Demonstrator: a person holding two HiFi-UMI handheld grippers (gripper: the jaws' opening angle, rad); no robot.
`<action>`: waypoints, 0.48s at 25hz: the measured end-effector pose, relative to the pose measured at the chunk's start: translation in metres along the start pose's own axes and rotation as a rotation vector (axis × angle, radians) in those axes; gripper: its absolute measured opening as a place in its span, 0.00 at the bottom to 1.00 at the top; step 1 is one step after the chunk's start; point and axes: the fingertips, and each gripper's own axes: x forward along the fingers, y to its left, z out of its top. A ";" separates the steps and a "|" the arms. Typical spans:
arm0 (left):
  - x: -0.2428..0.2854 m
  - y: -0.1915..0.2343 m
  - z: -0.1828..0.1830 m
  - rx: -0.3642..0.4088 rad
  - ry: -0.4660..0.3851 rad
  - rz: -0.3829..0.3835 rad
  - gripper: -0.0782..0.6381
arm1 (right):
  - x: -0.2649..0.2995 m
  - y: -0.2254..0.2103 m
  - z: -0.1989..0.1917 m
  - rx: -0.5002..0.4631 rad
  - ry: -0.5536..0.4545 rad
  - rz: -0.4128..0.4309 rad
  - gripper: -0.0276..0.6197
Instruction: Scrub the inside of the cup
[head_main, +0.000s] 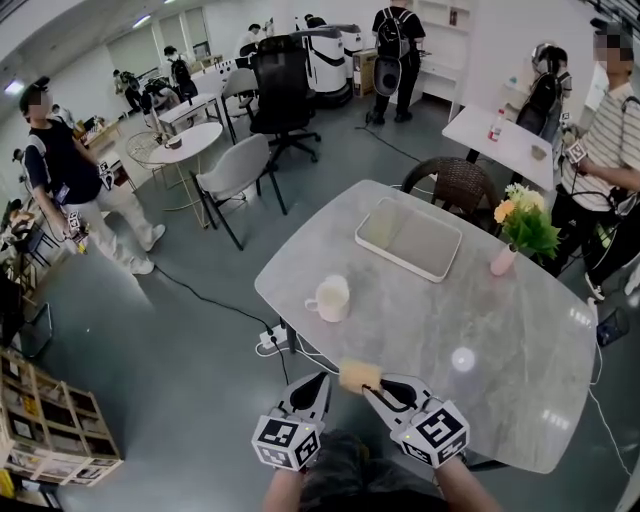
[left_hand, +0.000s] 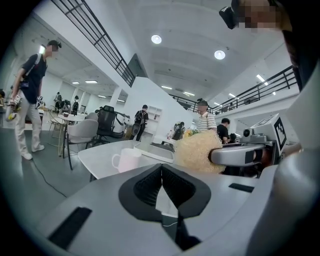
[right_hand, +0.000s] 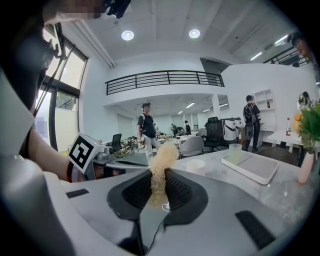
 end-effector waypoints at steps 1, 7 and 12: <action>0.001 0.002 0.003 0.004 0.001 0.001 0.13 | 0.002 -0.002 0.002 0.005 -0.002 -0.002 0.14; 0.008 0.015 0.006 0.014 0.024 0.009 0.13 | 0.016 -0.016 0.009 0.020 -0.013 0.000 0.14; 0.021 0.026 0.005 0.015 0.047 -0.004 0.13 | 0.030 -0.027 0.008 0.036 -0.004 -0.004 0.14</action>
